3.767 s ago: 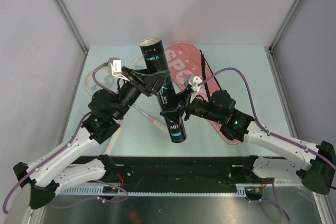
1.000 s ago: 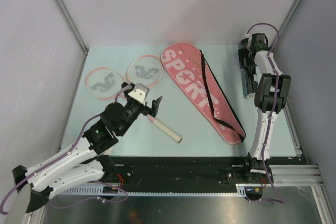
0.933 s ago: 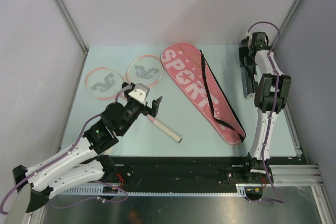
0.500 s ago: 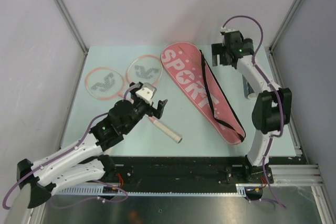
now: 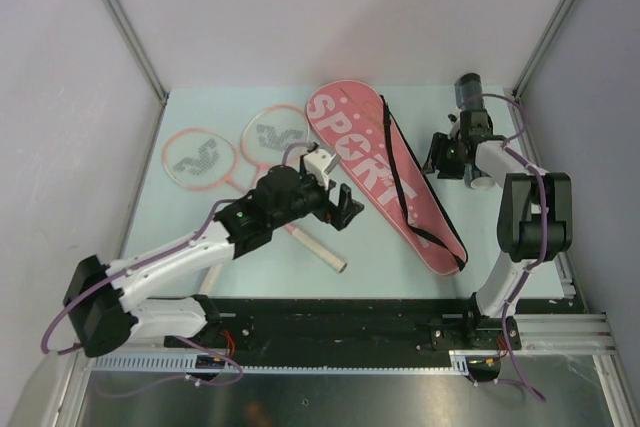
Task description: Pack up the badminton gear
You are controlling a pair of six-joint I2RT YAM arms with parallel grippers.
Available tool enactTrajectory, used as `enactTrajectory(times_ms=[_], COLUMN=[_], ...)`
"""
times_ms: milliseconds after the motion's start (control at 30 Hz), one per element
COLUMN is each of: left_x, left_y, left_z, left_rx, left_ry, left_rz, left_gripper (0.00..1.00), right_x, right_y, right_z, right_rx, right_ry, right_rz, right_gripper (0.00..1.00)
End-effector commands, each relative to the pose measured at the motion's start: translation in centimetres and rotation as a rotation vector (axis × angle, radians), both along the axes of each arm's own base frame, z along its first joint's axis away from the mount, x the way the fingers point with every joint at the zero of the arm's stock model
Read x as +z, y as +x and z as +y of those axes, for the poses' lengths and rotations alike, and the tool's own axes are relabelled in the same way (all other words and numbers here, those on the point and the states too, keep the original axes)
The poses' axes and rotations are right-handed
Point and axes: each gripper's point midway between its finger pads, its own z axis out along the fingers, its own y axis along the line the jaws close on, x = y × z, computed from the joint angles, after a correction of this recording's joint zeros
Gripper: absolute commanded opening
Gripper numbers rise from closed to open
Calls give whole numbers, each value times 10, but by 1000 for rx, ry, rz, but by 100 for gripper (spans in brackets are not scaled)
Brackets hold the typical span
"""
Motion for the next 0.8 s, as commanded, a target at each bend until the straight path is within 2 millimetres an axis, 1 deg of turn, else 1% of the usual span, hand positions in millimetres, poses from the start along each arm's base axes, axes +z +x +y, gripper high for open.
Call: enactTrajectory(times_ms=[0,33,67,100,133,167,233,267,300,367,400,433,467,500,533,567,600,633,667,700,733,767], left_x=[13,5,4,7,4,-3,-5,-13,-13,-19,-25,-28,-31,-37,-41,-44,-45,-56,-62,-60,-72,-75], left_y=[-9,-8,-8,-7,-5,-4,0,2,4,11,16,21,24,30,35,40,45,50,53,57,60,61], left_z=[-32,-38,-42,-46,-49,-53,-57,-61,-63,-64,-67,-67,-68,-71,-71,-72,-74,-75,-77,-81,-84,-85], left_rx=[-83,-99,-107,-111,-114,-124,-119,-126,-121,-107,-100,-90,-85,-73,-64,-59,-51,-45,-45,-49,-48,-49], left_ry=[-114,-108,-113,-131,-134,-128,-147,-142,-152,-155,-148,-145,-140,-125,-117,-103,-99,-79,-67,-65,-46,-38], left_rz=[152,191,213,235,260,292,342,377,401,435,448,455,452,451,449,434,425,436,435,425,438,438], left_gripper=[96,96,96,96,96,96,95,95,95,95,94,91,90,89,87,86,84,81,79,79,80,82], right_x=[-10,-13,-16,-23,-25,-28,-34,-38,-40,-43,-43,-39,-34,-30,-24,-14,-9,-1,14,25,34,42], right_y=[6,6,6,4,4,5,3,1,0,-4,-6,-8,-9,-10,-7,-12,-12,-10,-11,-11,-10,-14], right_z=[19,19,19,17,18,19,18,18,20,24,31,37,44,50,54,59,60,62,67,70,72,77], right_rx=[45,45,43,40,44,44,46,50,58,70,86,88,100,101,88,94,90,91,101,107,104,95], right_ry=[85,85,82,75,72,75,58,30,15,0,7,19,37,56,87,131,156,181,218,237,252,296], right_rz=[-13,-8,-7,6,7,8,16,25,28,39,38,36,27,21,1,-14,-26,-48,-74,-96,-120,-123], right_gripper=[56,56,56,56,56,56,57,57,57,54,51,43,38,33,22,15,8,0,0,0,0,0])
